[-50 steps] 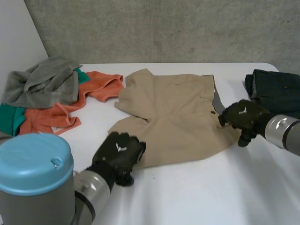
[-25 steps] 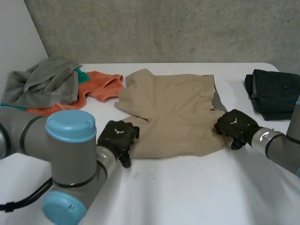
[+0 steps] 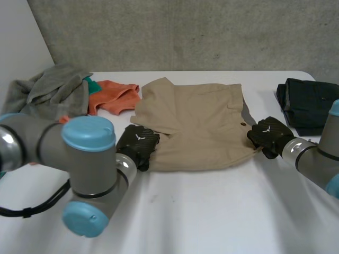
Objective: Fold the laundry.
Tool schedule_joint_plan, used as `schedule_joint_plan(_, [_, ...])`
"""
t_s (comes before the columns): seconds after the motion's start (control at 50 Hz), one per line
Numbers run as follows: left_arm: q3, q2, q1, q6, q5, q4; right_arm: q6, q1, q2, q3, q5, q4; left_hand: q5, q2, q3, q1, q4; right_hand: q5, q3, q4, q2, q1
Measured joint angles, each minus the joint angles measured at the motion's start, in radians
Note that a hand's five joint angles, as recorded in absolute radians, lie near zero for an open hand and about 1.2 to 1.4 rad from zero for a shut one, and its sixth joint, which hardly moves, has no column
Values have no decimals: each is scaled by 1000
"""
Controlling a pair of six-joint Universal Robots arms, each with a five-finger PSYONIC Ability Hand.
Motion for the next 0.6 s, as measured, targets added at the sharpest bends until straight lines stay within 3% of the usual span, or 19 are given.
schedule_joint_plan(0.2, [-152, 272, -18, 13, 10, -312, -95, -12, -258, 120, 28, 342, 0, 2, 4, 0, 0, 3, 0, 1, 0, 0])
schedule_joint_plan(0.32, [-226, 347, -42, 59, 10, -439, -170, -25, -333, 170, 82, 502, 7, 3, 4, 0, 0, 3, 0, 1, 0, 0])
schedule_joint_plan(0.4, [-246, 351, -49, 80, 8, -421, -192, -26, -348, 196, 108, 530, 21, 3, 4, 0, 1, 3, 0, 1, 0, 0])
schedule_joint_plan(0.54, [-226, 273, -35, 89, -5, -185, -114, -13, -321, 200, 119, 421, 22, -15, -13, -5, -16, 10, 0, 1, 0, 26])
schedule_joint_plan(0.56, [-216, 249, -30, 90, -12, -123, -82, -7, -303, 194, 122, 383, -17, -59, -56, -29, -61, 14, 0, 1, 0, 26])
schedule_joint_plan(0.6, [-204, 218, -22, 91, -27, -43, -39, 6, -273, 184, 129, 335, -259, -318, -298, -298, -306, 14, 0, 1, 0, 29])
